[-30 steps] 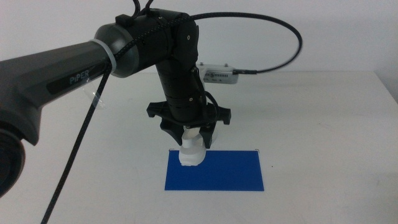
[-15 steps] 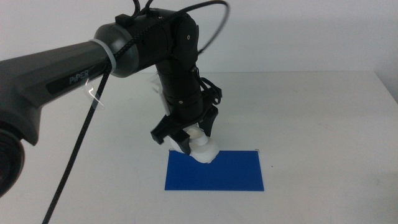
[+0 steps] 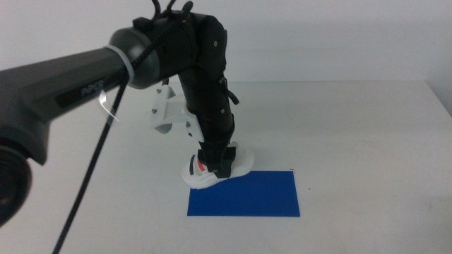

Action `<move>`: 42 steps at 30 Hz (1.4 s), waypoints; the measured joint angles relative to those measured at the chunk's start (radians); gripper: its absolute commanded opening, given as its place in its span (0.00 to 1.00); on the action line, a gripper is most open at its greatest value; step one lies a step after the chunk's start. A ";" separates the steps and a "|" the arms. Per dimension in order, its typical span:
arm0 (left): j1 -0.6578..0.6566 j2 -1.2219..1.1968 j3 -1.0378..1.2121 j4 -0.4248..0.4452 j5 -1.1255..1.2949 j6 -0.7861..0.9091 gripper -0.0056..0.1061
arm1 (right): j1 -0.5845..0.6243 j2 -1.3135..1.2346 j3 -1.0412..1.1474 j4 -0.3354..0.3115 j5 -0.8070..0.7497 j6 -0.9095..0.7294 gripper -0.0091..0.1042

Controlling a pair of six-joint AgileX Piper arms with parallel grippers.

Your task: Use one arm to grab the shoe from the table and place it on the mat.

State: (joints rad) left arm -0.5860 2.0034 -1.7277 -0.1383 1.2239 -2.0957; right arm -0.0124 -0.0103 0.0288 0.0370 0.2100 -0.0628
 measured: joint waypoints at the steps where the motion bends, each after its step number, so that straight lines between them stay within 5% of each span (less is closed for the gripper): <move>1: -0.006 0.007 0.000 0.007 -0.001 0.000 0.04 | 0.000 0.000 0.000 0.000 0.000 0.000 0.65; 24: -0.107 0.213 -0.185 0.168 -0.004 0.000 0.04 | 0.000 0.000 0.000 0.000 0.000 0.000 0.65; 42: -0.113 0.142 -0.166 0.166 -0.005 0.000 0.04 | 0.000 0.000 0.000 0.000 0.000 0.000 0.65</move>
State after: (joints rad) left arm -0.6992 2.1453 -1.8937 0.0273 1.2185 -2.0957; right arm -0.0124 -0.0103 0.0288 0.0370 0.2100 -0.0628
